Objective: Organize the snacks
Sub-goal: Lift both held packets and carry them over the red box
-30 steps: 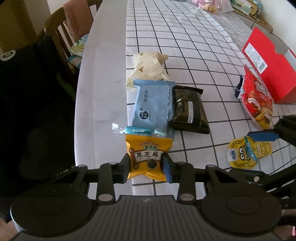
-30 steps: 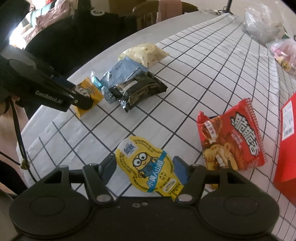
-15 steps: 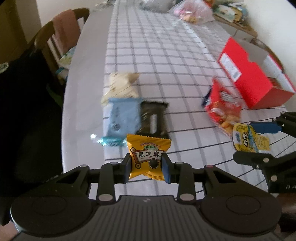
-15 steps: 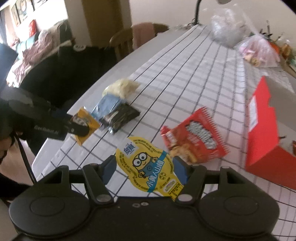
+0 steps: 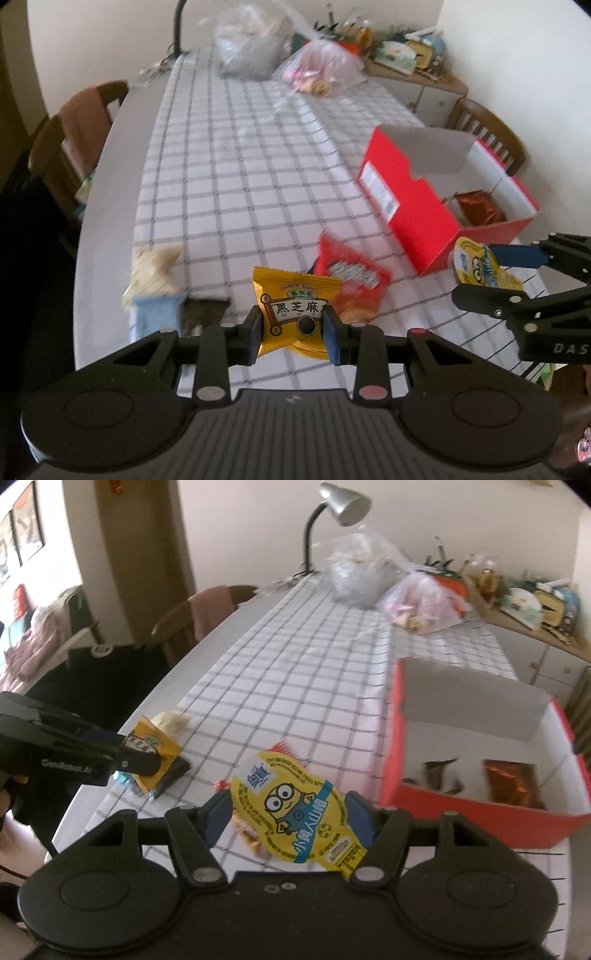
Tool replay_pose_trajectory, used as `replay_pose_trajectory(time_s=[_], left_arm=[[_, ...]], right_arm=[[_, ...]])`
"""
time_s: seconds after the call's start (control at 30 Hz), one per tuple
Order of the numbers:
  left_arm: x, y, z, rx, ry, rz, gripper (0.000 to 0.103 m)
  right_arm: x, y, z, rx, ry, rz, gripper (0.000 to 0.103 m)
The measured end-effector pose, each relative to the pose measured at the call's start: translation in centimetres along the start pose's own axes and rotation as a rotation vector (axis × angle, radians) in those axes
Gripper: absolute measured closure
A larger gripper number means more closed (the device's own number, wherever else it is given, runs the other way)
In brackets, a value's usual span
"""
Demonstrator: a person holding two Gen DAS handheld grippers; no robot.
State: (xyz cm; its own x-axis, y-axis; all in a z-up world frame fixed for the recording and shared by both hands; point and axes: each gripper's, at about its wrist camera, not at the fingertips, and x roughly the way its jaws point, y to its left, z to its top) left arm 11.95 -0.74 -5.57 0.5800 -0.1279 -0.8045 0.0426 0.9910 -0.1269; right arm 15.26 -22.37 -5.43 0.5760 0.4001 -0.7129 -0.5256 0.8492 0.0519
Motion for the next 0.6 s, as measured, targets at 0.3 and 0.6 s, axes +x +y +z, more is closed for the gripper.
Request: replay_pose_trajectory(time_s=[0.3,0.6], left_arm=[[0.2,-7.5,4.4,0.074,-0.07,-0.026,0.07],[2.7,-13.2,8.4,0.083,-0.077,-0.027,0.07]], right_arm=[[-1.9,-6.5,1.3,0.039,-0.066,-0.07,0.037],[-2.2,-12.9,2.9,0.057,-0.095,-0.123,0.037]])
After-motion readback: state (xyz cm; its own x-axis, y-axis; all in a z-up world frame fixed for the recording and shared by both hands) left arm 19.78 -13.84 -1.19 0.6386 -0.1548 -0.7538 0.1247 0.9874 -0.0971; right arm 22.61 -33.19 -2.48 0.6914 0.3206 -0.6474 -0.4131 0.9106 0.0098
